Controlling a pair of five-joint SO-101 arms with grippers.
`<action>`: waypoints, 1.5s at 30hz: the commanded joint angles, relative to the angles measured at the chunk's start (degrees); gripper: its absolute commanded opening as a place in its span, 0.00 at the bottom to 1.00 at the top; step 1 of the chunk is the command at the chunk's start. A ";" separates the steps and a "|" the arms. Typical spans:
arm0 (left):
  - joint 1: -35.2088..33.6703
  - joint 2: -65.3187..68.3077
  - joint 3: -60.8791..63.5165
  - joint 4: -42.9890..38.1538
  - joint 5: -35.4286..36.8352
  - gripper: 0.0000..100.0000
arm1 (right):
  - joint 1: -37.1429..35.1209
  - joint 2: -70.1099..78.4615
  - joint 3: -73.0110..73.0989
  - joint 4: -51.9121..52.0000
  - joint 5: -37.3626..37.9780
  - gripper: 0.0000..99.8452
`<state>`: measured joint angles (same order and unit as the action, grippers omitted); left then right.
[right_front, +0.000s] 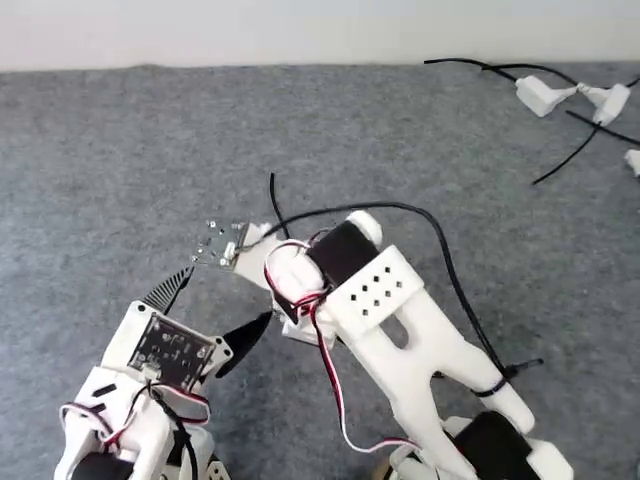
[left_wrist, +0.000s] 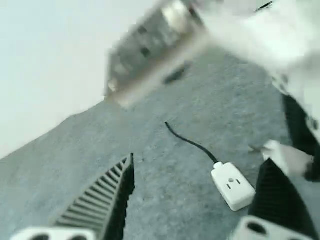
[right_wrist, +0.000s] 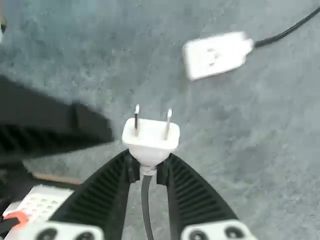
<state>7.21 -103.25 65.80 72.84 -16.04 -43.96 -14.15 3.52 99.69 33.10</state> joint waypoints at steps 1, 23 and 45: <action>1.14 -0.97 -3.30 0.62 0.44 0.37 | -0.04 0.57 -5.01 1.36 -0.62 0.01; -2.81 -1.05 6.81 -6.68 0.26 0.37 | -5.14 -0.22 -5.45 3.12 -3.78 0.01; -2.29 -1.05 12.00 -7.74 0.53 0.37 | -5.05 -8.22 -7.65 3.21 -5.10 0.01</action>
<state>4.66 -103.25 78.11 66.59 -16.04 -48.62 -20.22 1.41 100.57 28.62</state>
